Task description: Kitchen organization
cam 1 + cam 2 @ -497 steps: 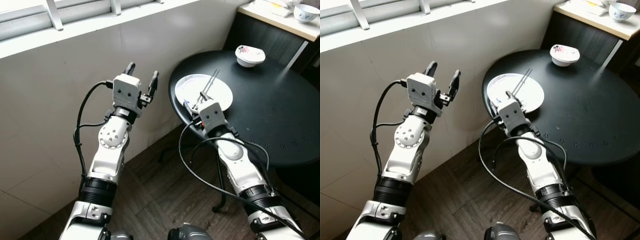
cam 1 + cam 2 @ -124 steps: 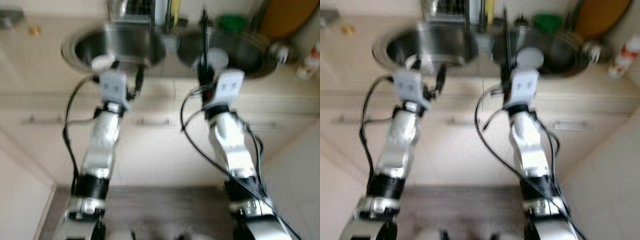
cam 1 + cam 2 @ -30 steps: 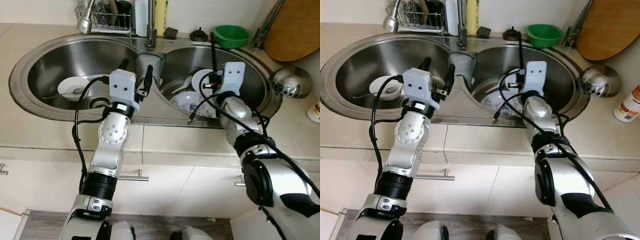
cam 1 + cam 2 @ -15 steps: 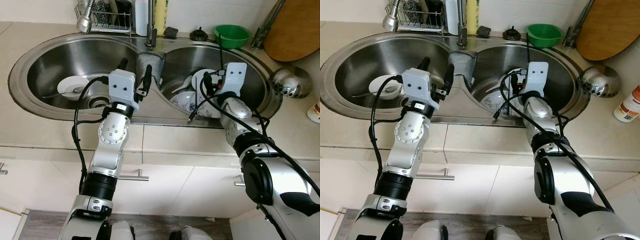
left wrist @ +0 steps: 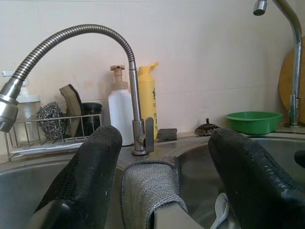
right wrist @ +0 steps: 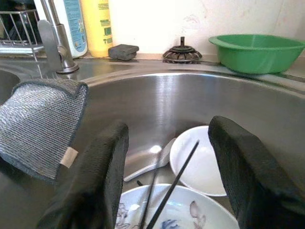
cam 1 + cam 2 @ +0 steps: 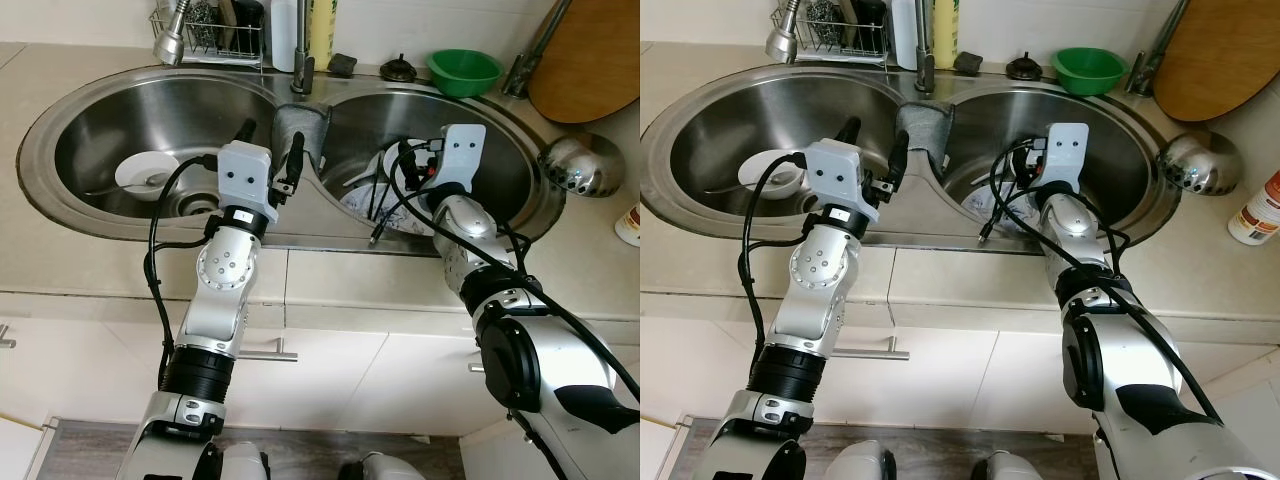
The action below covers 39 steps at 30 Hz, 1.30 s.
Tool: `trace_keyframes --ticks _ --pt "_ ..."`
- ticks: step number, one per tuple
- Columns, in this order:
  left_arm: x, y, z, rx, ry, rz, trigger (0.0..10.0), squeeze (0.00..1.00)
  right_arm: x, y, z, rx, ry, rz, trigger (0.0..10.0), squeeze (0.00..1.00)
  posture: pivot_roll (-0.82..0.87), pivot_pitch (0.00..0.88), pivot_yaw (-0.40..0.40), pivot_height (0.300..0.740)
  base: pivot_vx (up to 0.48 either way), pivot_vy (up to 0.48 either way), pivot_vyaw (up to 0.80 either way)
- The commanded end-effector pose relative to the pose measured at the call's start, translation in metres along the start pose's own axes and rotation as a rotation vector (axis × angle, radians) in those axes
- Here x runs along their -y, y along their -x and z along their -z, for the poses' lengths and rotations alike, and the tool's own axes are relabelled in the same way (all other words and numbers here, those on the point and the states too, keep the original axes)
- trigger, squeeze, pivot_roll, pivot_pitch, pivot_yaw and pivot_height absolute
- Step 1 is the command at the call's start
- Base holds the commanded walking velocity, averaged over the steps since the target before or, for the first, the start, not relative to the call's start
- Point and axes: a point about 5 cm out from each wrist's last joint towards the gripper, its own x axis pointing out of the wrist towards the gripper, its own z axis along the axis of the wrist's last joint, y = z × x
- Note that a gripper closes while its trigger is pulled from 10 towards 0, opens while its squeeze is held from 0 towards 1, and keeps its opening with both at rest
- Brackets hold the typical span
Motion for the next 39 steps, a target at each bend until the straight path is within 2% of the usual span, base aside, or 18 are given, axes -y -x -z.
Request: trace_keyframes --ticks 1,3,4,5,6,8,10,11,12,16,19,21,22,25,28,31,35,39 --pt "0.004 0.000 -0.003 0.007 -0.003 0.017 10.0 0.00 0.004 0.002 0.001 0.008 0.040 0.013 10.0 1.00 0.06 0.000 -0.087 0.740 0.000 0.000 0.00" --pt "0.004 0.000 -0.003 0.006 -0.003 0.016 10.0 0.00 0.004 0.003 0.003 0.006 0.047 0.018 10.0 1.00 0.06 0.000 -0.089 0.740 0.000 0.000 0.00" --pt "0.004 0.000 -0.003 0.006 -0.003 0.015 10.0 0.00 0.004 0.004 0.003 0.010 0.047 0.019 10.0 0.55 0.07 0.000 -0.091 0.740 0.000 0.000 0.00" --pt "0.003 0.001 -0.003 0.008 0.004 0.008 10.0 0.00 0.003 0.002 -0.001 0.039 -0.047 0.018 10.0 0.00 0.07 0.000 -0.092 0.740 0.000 0.000 0.00" --pt "0.003 0.001 -0.003 0.008 0.004 0.008 10.0 0.00 0.003 0.002 -0.001 0.039 -0.047 0.018 10.0 0.00 0.07 0.000 -0.092 0.740 0.000 0.000 0.00" --pt "0.004 0.001 -0.003 0.012 0.009 0.006 10.0 0.00 -0.002 0.001 -0.013 0.117 -0.113 0.005 10.0 0.00 0.06 0.000 -0.094 0.740 0.000 0.000 0.00" --pt "0.005 0.001 -0.003 0.012 0.011 0.008 10.0 0.00 -0.004 0.002 -0.019 0.160 -0.129 -0.002 10.0 0.00 0.06 0.000 -0.098 0.740 0.000 0.000 0.00" --pt "0.005 0.002 -0.004 0.017 0.023 0.010 10.0 0.00 -0.008 0.011 -0.029 0.260 -0.130 -0.015 10.0 0.00 0.06 0.000 -0.099 0.740 0.000 0.000 0.00" --pt "0.005 0.002 -0.004 0.017 0.023 0.010 10.0 0.00 -0.008 0.011 -0.029 0.260 -0.130 -0.015 10.0 0.00 0.06 0.000 -0.099 0.740 0.000 0.000 0.00" --pt "0.004 0.002 -0.005 0.021 0.033 0.007 10.0 0.00 -0.011 0.028 -0.032 0.345 -0.070 -0.026 10.0 0.00 0.05 0.000 -0.096 0.740 0.000 0.000 0.00" --pt "0.004 0.002 -0.005 0.021 0.033 0.007 10.0 0.00 -0.011 0.028 -0.032 0.345 -0.070 -0.026 10.0 0.00 0.05 0.000 -0.096 0.740 0.000 0.000 0.00" --pt "0.005 0.003 -0.006 0.025 0.036 0.016 10.0 0.00 -0.007 0.045 -0.032 0.399 -0.026 -0.022 10.0 0.00 0.05 0.000 -0.098 0.740 0.000 0.388 0.00" --pt "0.005 0.003 -0.006 0.025 0.036 0.016 10.0 0.00 -0.007 0.045 -0.032 0.399 -0.026 -0.022 10.0 0.00 0.05 0.000 -0.098 0.740 0.000 0.480 0.00" --pt "0.004 0.004 -0.007 0.031 0.030 0.017 10.0 0.00 -0.003 0.069 -0.034 0.443 0.040 -0.045 10.0 0.00 0.05 0.000 -0.099 0.740 0.000 0.480 0.00" --pt "0.003 0.003 -0.008 0.033 0.028 0.015 10.0 0.00 -0.002 0.075 -0.035 0.448 0.062 -0.054 10.0 0.00 0.05 0.000 -0.098 0.740 0.000 0.480 0.00" --pt "0.000 0.002 -0.009 0.040 0.022 0.013 10.0 0.00 -0.002 0.090 -0.042 0.462 0.099 -0.074 10.0 0.00 0.03 0.000 -0.091 0.740 0.000 0.480 0.00" --pt "0.001 0.003 -0.010 0.043 0.021 0.017 10.0 0.00 -0.006 0.094 -0.041 0.451 0.103 -0.084 10.0 0.00 0.03 0.000 -0.087 0.740 0.000 0.480 0.00" --pt "-0.002 0.002 -0.014 0.061 -0.002 0.023 10.0 0.00 -0.017 0.101 -0.041 0.427 0.086 -0.092 10.0 0.00 0.04 0.000 -0.083 0.740 0.000 0.480 0.00"
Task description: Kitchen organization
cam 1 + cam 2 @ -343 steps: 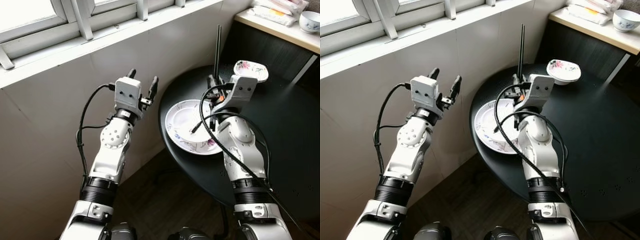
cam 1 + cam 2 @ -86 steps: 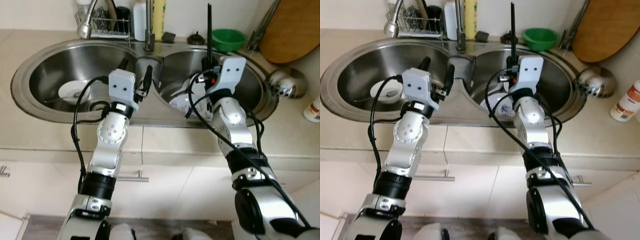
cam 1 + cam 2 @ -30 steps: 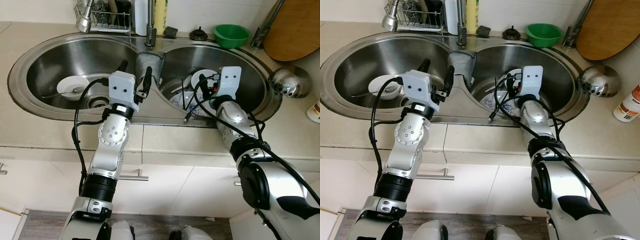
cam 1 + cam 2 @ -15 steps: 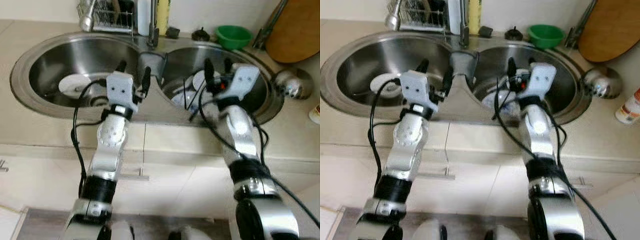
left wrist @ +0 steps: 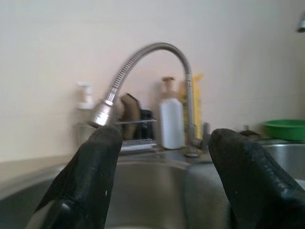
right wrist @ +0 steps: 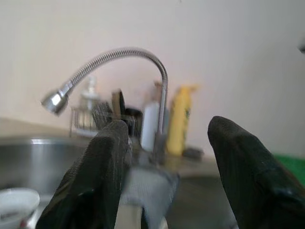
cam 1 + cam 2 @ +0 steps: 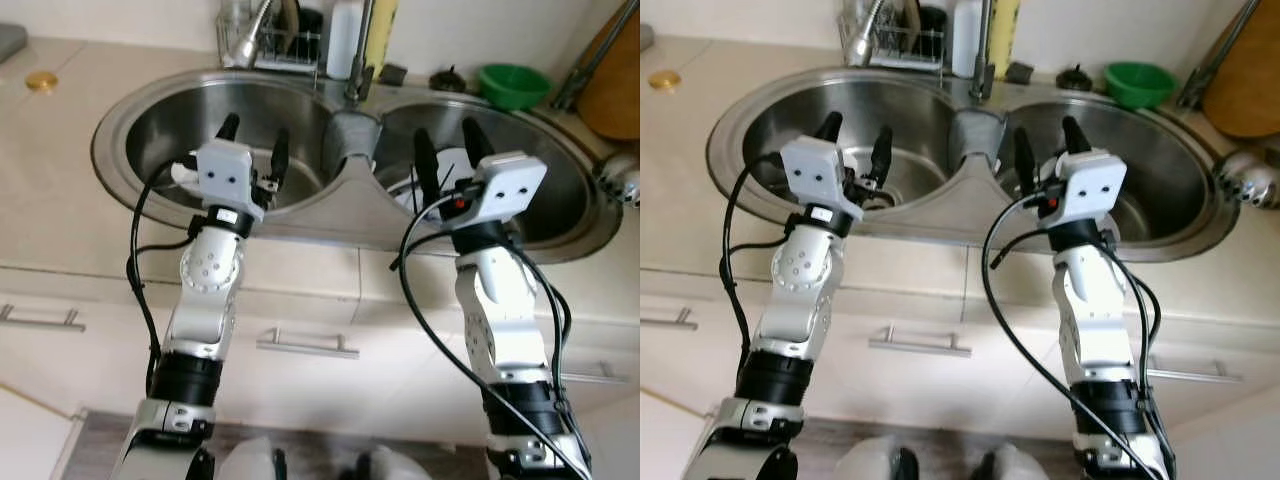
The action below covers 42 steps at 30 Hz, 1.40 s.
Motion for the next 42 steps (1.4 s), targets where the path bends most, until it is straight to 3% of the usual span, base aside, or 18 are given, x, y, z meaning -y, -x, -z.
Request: trace_keyframes --ticks 1,10,20,27,28,37,42 --pt "0.004 -0.004 -0.008 0.030 -0.007 0.022 10.0 0.00 -0.003 0.001 -0.007 0.004 0.022 -0.012 10.0 0.00 0.05 0.000 -0.083 0.740 0.000 0.480 0.00" --pt "0.004 0.001 -0.020 0.054 -0.041 0.067 10.0 0.00 -0.003 0.015 -0.009 -0.039 0.122 -0.038 10.0 0.00 0.04 0.000 -0.071 0.740 0.000 0.480 0.00" --pt "-0.002 0.027 -0.021 -0.034 -0.052 0.113 10.0 0.00 0.001 0.043 -0.009 -0.109 0.182 -0.011 10.0 0.00 0.01 0.000 -0.055 0.740 0.000 0.284 0.00" --pt "0.012 0.031 -0.019 -0.041 -0.014 0.146 10.0 0.00 0.009 0.056 -0.008 -0.159 0.238 0.015 10.0 0.00 0.00 0.000 -0.055 0.740 0.000 0.000 0.00" --pt "0.013 0.027 -0.021 -0.032 -0.043 0.159 10.0 0.00 0.009 0.061 -0.007 -0.175 0.248 0.018 10.0 0.00 -0.01 0.000 -0.058 0.740 0.000 0.000 0.00" --pt "0.013 0.023 -0.021 -0.041 -0.050 0.149 10.0 0.00 0.017 0.051 -0.004 -0.171 0.248 0.098 10.0 0.00 -0.01 0.000 -0.056 0.740 0.000 -0.123 0.00" --pt "0.013 0.020 -0.020 -0.036 -0.049 0.142 10.0 0.00 0.020 0.052 -0.002 -0.193 0.210 0.112 10.0 0.00 -0.01 0.000 -0.057 0.740 0.000 -0.192 -0.67"
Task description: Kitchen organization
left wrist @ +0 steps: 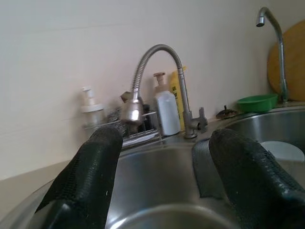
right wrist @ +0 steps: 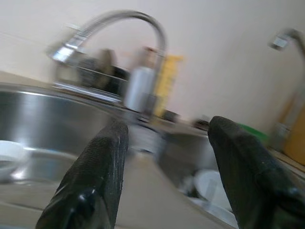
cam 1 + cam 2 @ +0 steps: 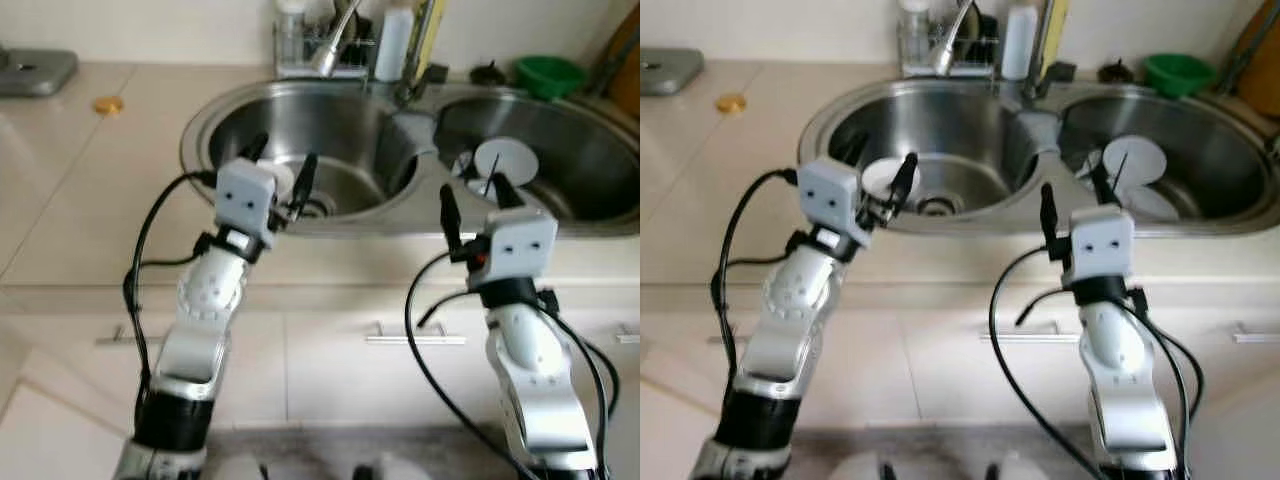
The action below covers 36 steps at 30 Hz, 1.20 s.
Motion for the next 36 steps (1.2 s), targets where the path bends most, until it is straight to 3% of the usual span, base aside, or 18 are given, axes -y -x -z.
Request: trace_keyframes --ticks 1,15,29,36 --pt "0.0076 -0.0060 -0.0038 0.017 0.006 0.023 10.0 0.00 0.0062 0.0009 0.0045 -0.030 -0.015 0.023 10.0 0.00 -0.01 0.000 -0.057 0.740 0.000 0.000 -0.80" --pt "0.0121 -0.0052 -0.0005 0.017 0.041 0.037 10.0 0.00 0.0039 -0.0016 0.0057 -0.030 -0.022 0.016 10.0 0.00 -0.01 0.000 -0.058 0.740 0.000 0.000 -0.80" --pt "0.0136 -0.0045 0.0012 0.019 0.018 0.048 10.0 0.00 0.0038 -0.0058 0.0072 -0.024 -0.022 0.021 10.0 0.00 -0.01 0.000 -0.057 0.740 0.000 0.000 -0.80" --pt "0.0125 -0.0047 0.0037 0.005 0.004 0.049 10.0 0.00 0.0037 -0.0059 0.0084 -0.029 -0.019 0.027 10.0 0.00 -0.01 0.000 -0.053 0.740 0.000 -0.454 -0.80"
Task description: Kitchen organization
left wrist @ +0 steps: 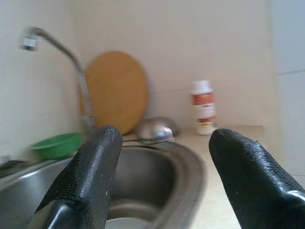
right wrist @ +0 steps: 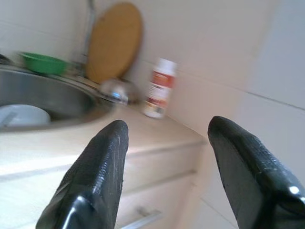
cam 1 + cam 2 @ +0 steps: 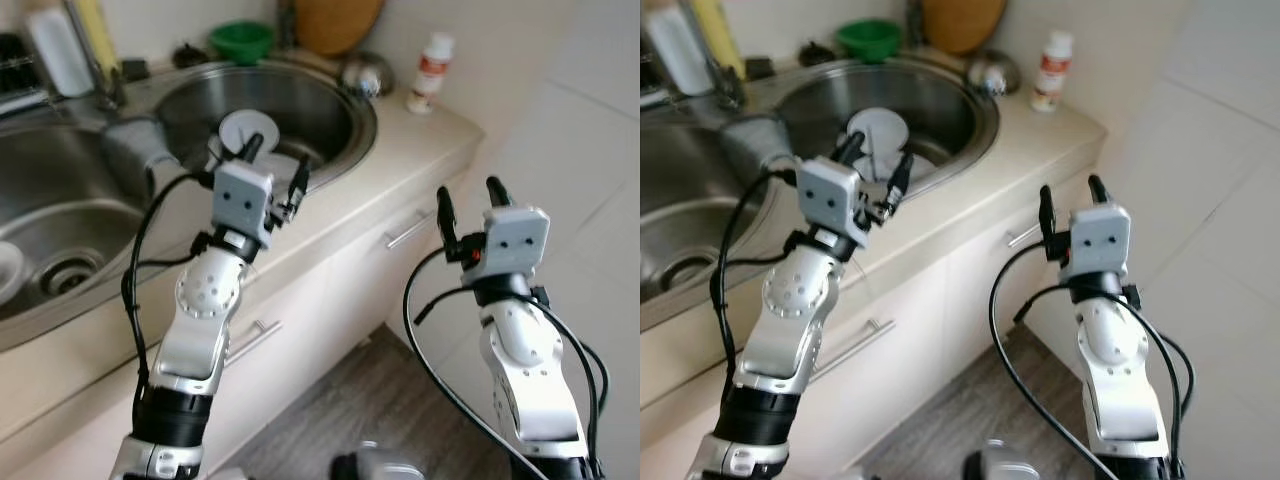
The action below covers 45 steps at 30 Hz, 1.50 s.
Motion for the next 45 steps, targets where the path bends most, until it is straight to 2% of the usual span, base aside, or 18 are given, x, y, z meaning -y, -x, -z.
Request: trace_keyframes --ticks 1,26,45 --pt "0.0072 -0.0026 -0.0002 0.002 0.005 0.028 10.0 0.00 0.0067 0.0006 0.0018 -0.008 0.010 0.025 10.0 0.00 -0.01 0.000 -0.052 0.740 0.000 -0.480 -0.80" --pt "0.0059 -0.0037 0.0010 0.003 0.006 0.022 10.0 0.00 0.0098 -0.0016 0.0059 -0.027 0.017 0.049 10.0 0.00 -0.01 0.000 -0.054 0.740 0.000 -0.476 -0.80" --pt "0.0065 -0.0045 0.0015 0.006 0.022 0.021 10.0 0.00 0.0104 -0.0028 0.0071 -0.034 0.027 0.051 10.0 0.00 -0.01 0.000 -0.059 0.740 0.000 0.000 -0.80"
